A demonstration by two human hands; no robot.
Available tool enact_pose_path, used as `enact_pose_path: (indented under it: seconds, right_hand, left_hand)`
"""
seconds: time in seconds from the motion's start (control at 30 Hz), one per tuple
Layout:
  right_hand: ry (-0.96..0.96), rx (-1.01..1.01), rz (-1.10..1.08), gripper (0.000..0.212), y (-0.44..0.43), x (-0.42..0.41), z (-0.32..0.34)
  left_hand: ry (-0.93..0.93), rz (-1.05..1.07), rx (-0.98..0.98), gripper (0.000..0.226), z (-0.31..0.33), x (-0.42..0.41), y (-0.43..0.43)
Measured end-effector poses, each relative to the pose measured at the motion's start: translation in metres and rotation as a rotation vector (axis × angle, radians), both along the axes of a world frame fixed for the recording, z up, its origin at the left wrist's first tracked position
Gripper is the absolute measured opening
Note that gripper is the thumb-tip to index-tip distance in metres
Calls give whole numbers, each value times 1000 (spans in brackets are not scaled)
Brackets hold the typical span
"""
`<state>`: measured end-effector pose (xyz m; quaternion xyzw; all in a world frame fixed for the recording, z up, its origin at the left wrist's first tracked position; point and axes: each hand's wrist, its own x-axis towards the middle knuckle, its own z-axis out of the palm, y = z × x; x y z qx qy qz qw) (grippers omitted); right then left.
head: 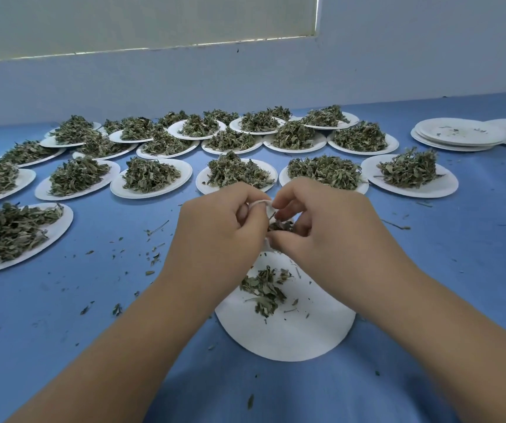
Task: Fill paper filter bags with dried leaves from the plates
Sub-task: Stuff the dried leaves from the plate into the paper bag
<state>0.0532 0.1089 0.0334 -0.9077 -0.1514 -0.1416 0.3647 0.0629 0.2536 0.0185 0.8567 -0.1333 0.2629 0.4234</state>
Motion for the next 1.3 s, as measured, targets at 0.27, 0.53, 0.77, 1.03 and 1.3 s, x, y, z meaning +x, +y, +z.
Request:
enact_pose_path:
  seconds: [0.27,0.53,0.77,1.03,1.3]
  right_hand:
    - [-122,10,44,10,2,1,1]
    - [-229,96,140,18,-15,2,8]
    - [-148,-238,286,45,-19,6,7]
    - [-163,-338,309,38,-10,8,-1]
    - [21,107,82,13,-22,9,8]
  left_hand:
    - [46,-27,-35,21,3,-2,-1]
    - [49,-2,-89,25,7,1,6]
    - [98,-32,-179,26,8,3,7]
    - [104,-68,-149,23,8,0,3]
    - [101,-11,-220,24,11,3,9]
